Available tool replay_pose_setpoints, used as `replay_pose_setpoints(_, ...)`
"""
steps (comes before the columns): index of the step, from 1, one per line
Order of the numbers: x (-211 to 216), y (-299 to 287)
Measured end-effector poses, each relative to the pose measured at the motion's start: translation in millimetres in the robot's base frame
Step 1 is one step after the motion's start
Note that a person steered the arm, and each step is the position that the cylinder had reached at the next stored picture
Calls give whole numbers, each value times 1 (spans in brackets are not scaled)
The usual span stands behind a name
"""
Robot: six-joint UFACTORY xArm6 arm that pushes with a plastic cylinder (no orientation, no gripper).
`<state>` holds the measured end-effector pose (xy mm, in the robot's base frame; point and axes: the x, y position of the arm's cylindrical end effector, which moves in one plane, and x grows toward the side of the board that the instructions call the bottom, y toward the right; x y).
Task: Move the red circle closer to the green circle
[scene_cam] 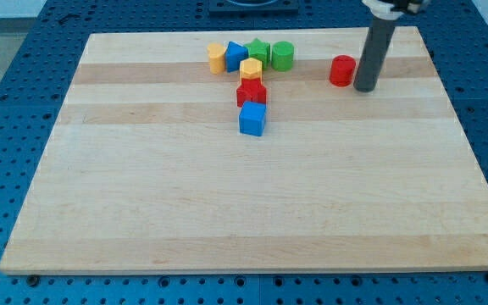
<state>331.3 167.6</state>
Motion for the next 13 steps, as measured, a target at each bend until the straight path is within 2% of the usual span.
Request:
replay_pose_setpoints(1,-43,-12)
replay_pose_setpoints(6,-46,-24)
replay_pose_setpoints(7,-66,-24)
replay_pose_setpoints(9,-39,-23)
replay_pose_setpoints(10,13,-7)
replay_pose_setpoints(11,41,-17)
replay_pose_setpoints(12,38,-31)
replay_pose_setpoints(13,0,-42)
